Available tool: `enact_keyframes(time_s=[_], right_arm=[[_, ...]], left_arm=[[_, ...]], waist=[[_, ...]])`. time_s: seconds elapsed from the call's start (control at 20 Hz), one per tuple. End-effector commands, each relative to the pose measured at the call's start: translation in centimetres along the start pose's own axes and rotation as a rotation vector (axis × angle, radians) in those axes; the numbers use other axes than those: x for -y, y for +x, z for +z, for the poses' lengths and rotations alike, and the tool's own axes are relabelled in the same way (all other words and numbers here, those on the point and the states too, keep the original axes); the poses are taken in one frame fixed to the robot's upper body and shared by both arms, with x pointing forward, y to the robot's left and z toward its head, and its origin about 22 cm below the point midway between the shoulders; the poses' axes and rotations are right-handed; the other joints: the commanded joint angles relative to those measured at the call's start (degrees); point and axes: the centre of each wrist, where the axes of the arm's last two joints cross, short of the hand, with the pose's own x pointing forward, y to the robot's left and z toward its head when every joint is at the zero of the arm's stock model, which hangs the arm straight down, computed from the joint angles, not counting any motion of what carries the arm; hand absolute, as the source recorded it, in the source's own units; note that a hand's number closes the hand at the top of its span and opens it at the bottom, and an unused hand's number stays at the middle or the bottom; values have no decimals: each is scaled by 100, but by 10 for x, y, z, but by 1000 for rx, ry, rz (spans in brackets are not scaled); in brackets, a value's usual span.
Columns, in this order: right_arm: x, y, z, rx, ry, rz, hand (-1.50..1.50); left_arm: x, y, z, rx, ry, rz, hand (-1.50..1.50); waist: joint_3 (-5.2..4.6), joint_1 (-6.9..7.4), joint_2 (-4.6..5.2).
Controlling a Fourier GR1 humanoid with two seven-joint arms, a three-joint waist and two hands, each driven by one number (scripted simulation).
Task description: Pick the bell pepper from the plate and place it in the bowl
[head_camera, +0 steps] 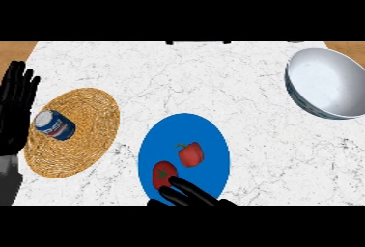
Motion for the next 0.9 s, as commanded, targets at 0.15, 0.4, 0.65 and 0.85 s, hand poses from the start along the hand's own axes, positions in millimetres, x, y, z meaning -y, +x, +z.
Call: enact_keyframes(time_s=[0.15,0.4,0.65,0.85], right_arm=[[48,23,5,-226,230,304,-150],[63,50,5,-311,443,400,-150],[75,50,-12,-370,578,476,-150],[62,31,-32,-411,608,449,-150]], left_arm=[[-7,-4,-3,12,8,-8,0],[2,-11,-5,-9,-6,-5,0],[-5,4,-12,13,-27,13,0],[-4,1,-12,-8,-33,14,0]], waist=[[-10,-18,5],[-7,35,32],[7,153,54],[15,161,63]])
